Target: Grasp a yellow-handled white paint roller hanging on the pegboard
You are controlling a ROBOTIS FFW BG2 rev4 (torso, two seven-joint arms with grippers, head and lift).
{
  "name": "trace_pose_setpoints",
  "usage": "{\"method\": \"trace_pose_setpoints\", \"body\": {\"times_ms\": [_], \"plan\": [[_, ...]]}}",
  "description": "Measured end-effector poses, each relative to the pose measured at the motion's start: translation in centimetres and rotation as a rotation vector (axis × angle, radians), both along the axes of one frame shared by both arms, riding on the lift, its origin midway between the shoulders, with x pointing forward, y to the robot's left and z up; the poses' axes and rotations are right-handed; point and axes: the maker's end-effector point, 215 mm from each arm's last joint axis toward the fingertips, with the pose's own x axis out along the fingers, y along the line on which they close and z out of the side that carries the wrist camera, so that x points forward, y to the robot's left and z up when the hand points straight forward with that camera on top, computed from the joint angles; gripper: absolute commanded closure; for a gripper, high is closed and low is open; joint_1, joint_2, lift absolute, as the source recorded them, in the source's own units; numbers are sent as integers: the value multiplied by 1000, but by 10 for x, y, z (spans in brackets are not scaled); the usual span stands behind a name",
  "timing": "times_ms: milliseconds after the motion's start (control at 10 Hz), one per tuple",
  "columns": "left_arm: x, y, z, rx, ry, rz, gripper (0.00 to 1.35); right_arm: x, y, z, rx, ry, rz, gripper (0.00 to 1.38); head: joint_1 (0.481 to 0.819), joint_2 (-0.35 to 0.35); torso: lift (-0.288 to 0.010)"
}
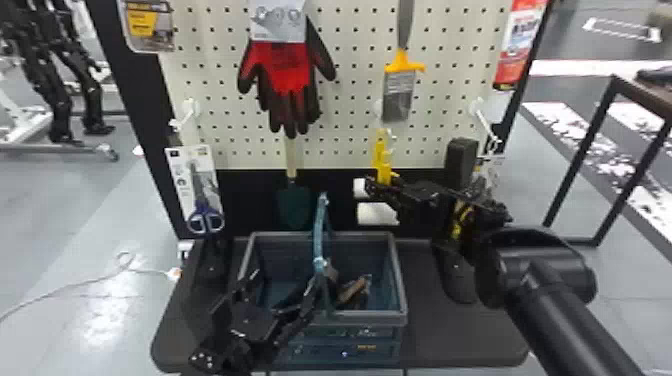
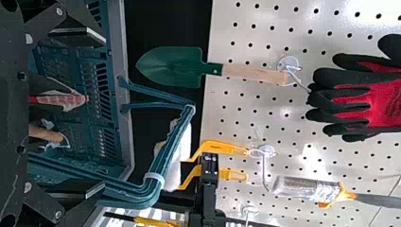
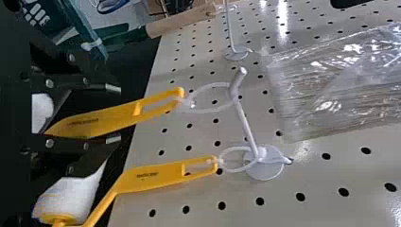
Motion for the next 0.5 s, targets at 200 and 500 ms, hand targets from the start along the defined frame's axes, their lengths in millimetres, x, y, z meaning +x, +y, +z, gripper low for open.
{"method": "trace_pose_setpoints", "body": {"times_ms": [200, 500], "plan": [[-1, 1, 1, 6, -6, -3, 233, -2, -1, -4, 8, 9, -1, 1296, 549, 0, -100], [-4, 0, -3, 5, 2, 1, 233, -4, -1, -9, 26, 24, -3, 1296, 549, 0, -100]]}}
